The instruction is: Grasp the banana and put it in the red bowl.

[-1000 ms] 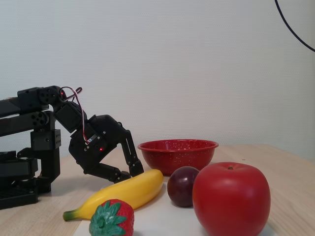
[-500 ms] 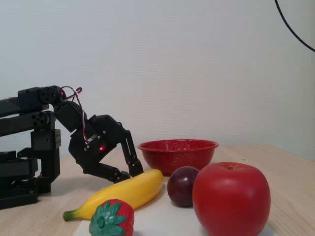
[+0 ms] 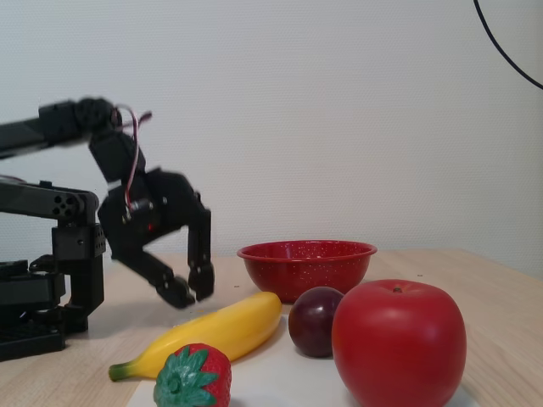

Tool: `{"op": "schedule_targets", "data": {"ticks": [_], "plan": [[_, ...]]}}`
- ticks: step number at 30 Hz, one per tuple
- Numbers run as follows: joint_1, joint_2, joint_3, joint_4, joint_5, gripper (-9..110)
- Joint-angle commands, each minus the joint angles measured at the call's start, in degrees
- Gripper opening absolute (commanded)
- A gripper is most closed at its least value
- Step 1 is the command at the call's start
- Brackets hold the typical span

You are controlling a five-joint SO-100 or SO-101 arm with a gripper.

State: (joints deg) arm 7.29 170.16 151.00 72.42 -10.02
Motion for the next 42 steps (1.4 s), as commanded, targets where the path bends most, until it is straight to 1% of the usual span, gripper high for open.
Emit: {"op": "schedule_targets", "data": {"ticks": [1,8,17,25,30,36,42], "plan": [[-1.0,-3.1,-9.3,3.6,-0.7,0],[-6.2,-12.1,-22.1,11.8,-0.4,0],[-15.9,-27.2,-39.5,19.6,-0.3,0],[-22.9,-38.5,-51.2,23.4,-0.4,1],[-25.2,-45.2,-54.7,25.7,-0.8,5],[-24.6,-51.2,-56.9,25.9,-2.3,13],[-23.2,-53.7,-56.3,20.6,-2.4,29]]}}
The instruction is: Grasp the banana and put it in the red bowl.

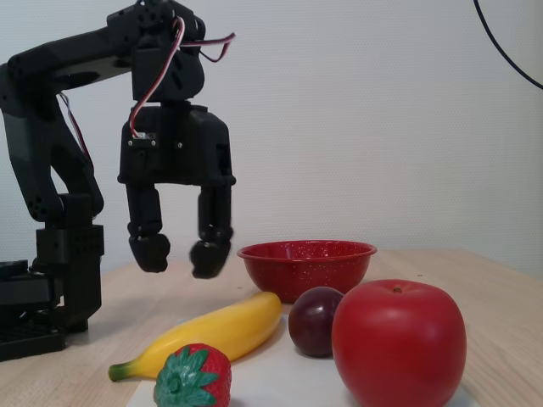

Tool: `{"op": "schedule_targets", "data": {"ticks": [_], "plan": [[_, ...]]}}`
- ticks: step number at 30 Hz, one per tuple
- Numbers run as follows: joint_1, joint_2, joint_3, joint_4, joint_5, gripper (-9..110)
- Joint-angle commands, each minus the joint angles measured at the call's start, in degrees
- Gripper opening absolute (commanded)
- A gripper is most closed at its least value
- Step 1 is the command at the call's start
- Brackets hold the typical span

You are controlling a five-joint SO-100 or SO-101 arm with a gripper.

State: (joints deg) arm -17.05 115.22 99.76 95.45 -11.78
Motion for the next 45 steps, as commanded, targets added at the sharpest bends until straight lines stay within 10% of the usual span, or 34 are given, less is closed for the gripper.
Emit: {"op": "schedule_targets", "data": {"ticks": [1,20,45], "plan": [[1.4,1.0,-4.8,-3.7,-0.5,31],[2.2,-4.6,0.0,-16.2,0.4,49],[4.1,-9.0,8.8,-28.1,0.0,44]]}}
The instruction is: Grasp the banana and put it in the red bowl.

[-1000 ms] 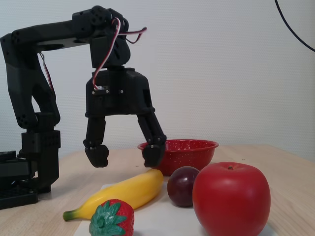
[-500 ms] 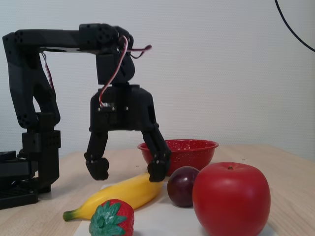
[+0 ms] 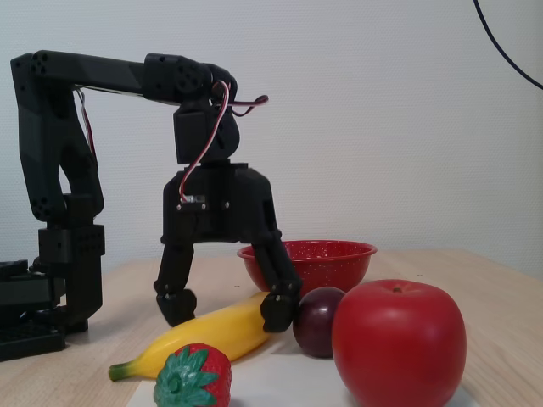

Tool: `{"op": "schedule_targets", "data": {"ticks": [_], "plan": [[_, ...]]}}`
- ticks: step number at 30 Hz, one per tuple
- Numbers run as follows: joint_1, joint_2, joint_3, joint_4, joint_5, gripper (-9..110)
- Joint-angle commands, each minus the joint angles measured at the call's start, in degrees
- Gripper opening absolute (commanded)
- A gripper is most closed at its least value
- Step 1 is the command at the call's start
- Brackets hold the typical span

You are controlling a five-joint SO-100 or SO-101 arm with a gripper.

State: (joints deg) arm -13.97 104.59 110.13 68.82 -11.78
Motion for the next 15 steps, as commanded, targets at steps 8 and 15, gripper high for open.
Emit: {"op": "schedule_targets", "data": {"ticks": [8,15], "plan": [[1.1,1.2,0.5,-3.9,0.4,42],[1.8,1.3,1.0,-3.9,-0.4,37]]}}
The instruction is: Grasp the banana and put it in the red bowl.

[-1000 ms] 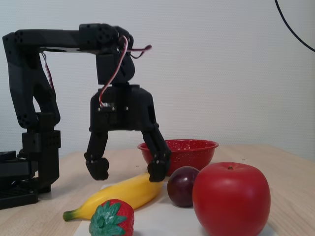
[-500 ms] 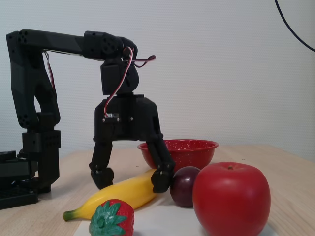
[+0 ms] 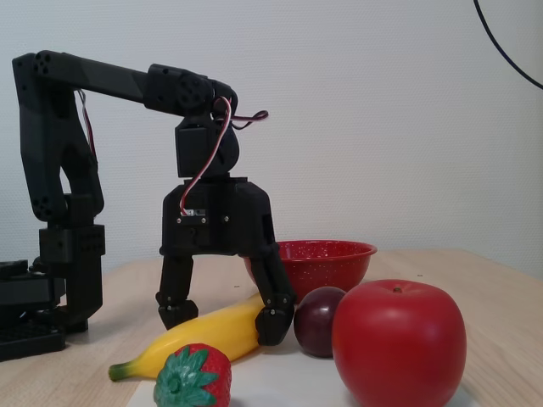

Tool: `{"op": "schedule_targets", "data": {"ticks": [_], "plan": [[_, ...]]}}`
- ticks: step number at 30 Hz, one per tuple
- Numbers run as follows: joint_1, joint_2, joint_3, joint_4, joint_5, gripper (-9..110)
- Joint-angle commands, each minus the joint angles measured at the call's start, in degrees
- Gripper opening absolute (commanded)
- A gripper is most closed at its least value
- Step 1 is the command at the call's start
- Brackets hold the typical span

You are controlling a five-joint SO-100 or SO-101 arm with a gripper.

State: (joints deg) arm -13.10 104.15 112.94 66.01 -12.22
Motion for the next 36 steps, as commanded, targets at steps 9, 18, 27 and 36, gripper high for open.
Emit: {"op": "schedule_targets", "data": {"ticks": [9,18,27,36], "plan": [[0.3,2.3,-3.6,1.2,-1.7,20],[-1.1,6.1,-7.0,9.1,-3.3,0],[-1.8,9.6,-19.0,25.8,-3.2,0],[-1.5,10.0,-31.6,37.5,-2.7,0]]}}
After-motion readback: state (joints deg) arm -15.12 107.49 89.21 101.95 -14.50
